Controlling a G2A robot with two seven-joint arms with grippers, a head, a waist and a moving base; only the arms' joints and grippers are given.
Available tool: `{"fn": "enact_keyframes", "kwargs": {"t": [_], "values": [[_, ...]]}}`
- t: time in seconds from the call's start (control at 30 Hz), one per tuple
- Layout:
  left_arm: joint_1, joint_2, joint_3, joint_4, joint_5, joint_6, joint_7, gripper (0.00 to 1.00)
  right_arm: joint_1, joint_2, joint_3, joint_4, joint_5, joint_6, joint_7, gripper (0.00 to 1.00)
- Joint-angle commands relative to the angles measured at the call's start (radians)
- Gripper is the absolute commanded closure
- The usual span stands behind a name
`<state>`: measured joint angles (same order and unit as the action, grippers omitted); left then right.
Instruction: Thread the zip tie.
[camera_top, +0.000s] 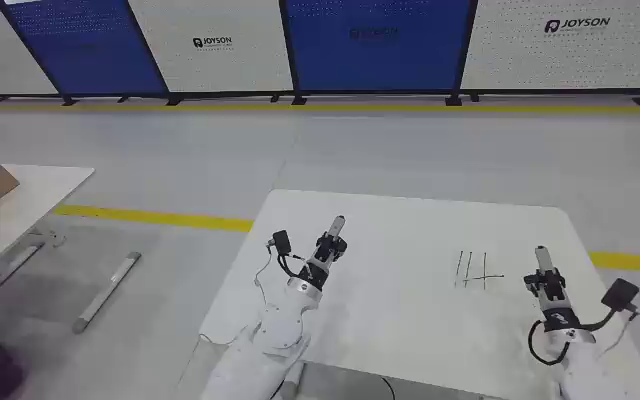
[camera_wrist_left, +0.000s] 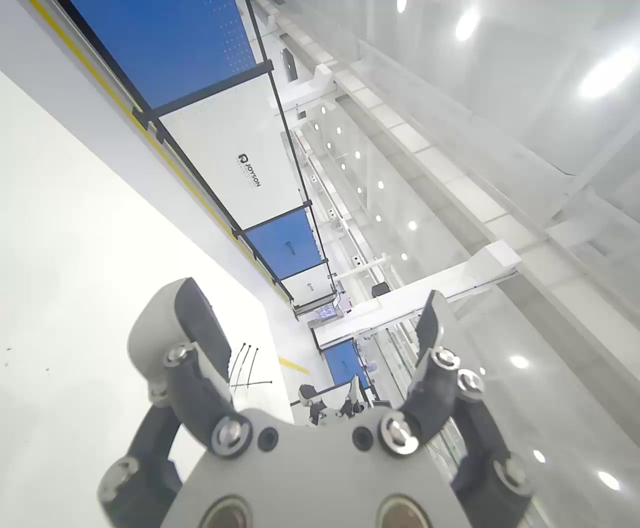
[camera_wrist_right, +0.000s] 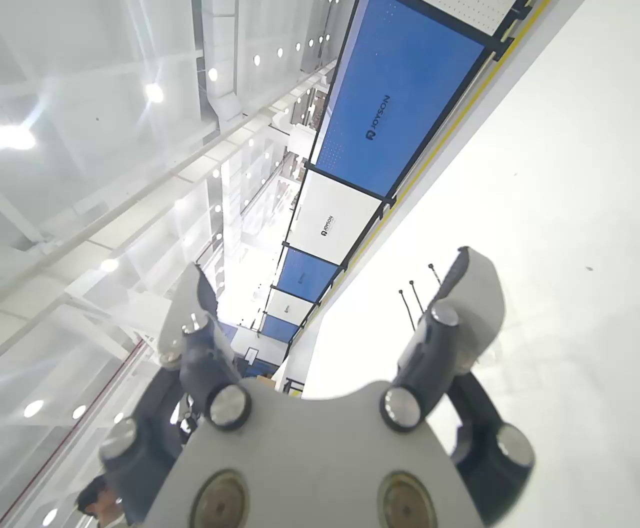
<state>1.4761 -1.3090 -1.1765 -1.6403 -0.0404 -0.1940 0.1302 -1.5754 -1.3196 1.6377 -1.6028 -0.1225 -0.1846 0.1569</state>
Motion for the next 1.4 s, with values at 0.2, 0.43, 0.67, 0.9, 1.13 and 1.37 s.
{"fn": "enact_keyframes", "kwargs": {"t": [0.2,0.43,0.67,0.9,1.13,1.37], "values": [[0.0,0.0,0.0,0.0,0.0,0.0,0.0,0.0,0.0,0.0,0.0,0.0,0.0,0.0,0.0,0.22],[0.0,0.0,0.0,0.0,0.0,0.0,0.0,0.0,0.015,0.018,0.068,-0.015,0.09,0.023,0.215,0.0],[0.0,0.0,0.0,0.0,0.0,0.0,0.0,0.0,0.064,0.06,0.184,-0.017,0.163,0.119,0.623,0.0],[0.0,0.0,0.0,0.0,0.0,0.0,0.0,0.0,0.105,0.076,0.211,0.005,0.135,0.12,0.711,0.0],[0.0,0.0,0.0,0.0,0.0,0.0,0.0,0.0,0.105,0.076,0.211,0.005,0.135,0.12,0.711,0.0],[0.0,0.0,0.0,0.0,0.0,0.0,0.0,0.0,0.221,0.108,0.228,0.135,0.223,0.187,1.06,0.0]]}}
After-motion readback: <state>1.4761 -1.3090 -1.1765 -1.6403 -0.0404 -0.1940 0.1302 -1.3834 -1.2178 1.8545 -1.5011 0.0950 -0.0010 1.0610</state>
